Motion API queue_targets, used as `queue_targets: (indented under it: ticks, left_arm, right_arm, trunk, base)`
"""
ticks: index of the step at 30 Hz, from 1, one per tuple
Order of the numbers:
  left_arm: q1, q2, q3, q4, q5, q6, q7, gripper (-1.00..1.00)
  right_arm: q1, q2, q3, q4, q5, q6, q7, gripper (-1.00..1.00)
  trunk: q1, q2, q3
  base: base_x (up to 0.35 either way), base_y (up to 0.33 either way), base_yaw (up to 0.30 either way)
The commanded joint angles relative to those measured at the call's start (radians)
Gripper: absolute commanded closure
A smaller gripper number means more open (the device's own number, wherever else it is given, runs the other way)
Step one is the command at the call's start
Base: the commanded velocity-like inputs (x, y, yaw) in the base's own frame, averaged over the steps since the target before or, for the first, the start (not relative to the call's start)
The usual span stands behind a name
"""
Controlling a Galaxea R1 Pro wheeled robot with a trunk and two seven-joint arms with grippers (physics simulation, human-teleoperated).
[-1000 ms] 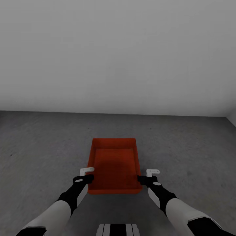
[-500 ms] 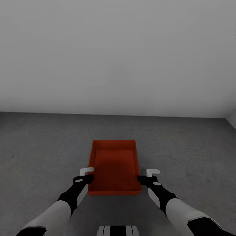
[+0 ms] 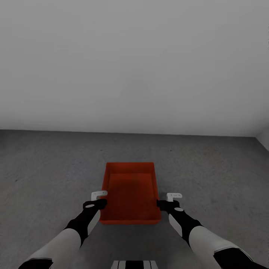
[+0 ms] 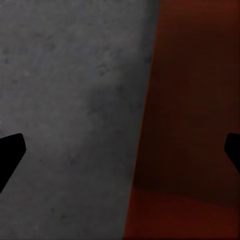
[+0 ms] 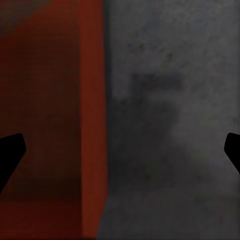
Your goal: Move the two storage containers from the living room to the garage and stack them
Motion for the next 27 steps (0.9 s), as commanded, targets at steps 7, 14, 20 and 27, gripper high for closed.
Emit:
queue_targets:
  ticks: [7,14,20,27]
  left_arm:
    - [0.000,0.000,0.002,-0.002,0.006,0.005,0.003,-1.00]
    - [0.000,0.000,0.027,-0.002,0.006,0.005,0.002,-1.00]
    - [0.000,0.000,0.046,-0.002,0.006,0.005,0.002,-1.00]
    - [0.000,0.000,0.050,-0.002,0.005,0.005,0.002,-1.00]
  right_arm:
    - [-0.001,0.000,0.008,0.001,-0.011,-0.004,-0.005,-1.00]
    - [-0.001,0.000,0.009,0.001,-0.011,-0.005,-0.005,-1.00]
    - [-0.001,0.001,0.010,0.001,-0.011,-0.006,-0.005,-1.00]
    - [-0.001,0.001,0.009,0.001,-0.011,-0.005,-0.005,-1.00]
  trunk:
    - [-0.027,0.049,0.021]
    - [-0.054,0.098,0.043]
    - [-0.077,0.140,0.062]
    - [-0.104,0.189,0.084]
  base:
    - [0.000,0.000,0.000]
    - [0.000,0.000,0.000]
    - [0.000,0.000,0.000]
    - [0.000,0.000,0.000]
